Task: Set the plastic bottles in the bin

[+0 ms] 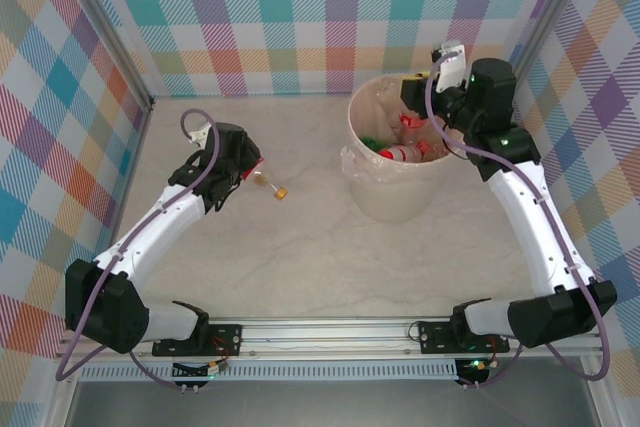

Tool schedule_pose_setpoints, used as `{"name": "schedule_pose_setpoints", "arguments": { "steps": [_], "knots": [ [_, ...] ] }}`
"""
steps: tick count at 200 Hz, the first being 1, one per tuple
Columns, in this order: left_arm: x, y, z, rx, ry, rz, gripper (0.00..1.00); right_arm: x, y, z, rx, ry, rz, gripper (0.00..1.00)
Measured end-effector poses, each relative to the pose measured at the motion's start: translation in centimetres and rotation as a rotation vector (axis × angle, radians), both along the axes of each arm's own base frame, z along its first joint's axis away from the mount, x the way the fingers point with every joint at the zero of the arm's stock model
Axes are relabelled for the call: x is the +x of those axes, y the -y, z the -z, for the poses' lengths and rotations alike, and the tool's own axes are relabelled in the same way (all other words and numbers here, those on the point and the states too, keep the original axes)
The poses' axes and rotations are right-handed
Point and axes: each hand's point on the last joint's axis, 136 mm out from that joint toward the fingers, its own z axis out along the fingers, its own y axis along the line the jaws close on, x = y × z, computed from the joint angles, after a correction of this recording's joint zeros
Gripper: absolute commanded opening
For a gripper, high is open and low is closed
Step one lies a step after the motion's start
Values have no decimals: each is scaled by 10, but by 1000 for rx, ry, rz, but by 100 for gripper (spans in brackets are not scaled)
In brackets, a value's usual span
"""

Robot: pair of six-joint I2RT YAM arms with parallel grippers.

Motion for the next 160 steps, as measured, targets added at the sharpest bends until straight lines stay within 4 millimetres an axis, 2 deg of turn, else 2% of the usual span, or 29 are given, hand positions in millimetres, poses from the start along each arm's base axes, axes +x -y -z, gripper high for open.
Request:
{"name": "schedule_pose_setpoints", "arguments": {
  "steps": [50, 73, 92, 119, 139, 160],
  "knots": [
    [0, 1, 0, -6, -1, 6, 61, -22, -8, -45, 37, 35, -72, 27],
    [0, 1, 0, -6, -1, 6, 60, -32, -21, -53, 60, 41, -132, 27],
    [0, 2, 0, -7, -2, 8, 61, -36, -36, -50, 65, 26, -184, 27],
    [0, 2, 1, -7, -4, 8, 61, -31, -51, -37, 62, -9, -228, 27],
    [0, 2, 1, -7, -5, 8, 60, -22, -62, -25, 56, -34, -251, 27],
    [0, 2, 1, -6, -5, 8, 61, -8, -67, -4, 41, -82, -252, 27]
  ]
}}
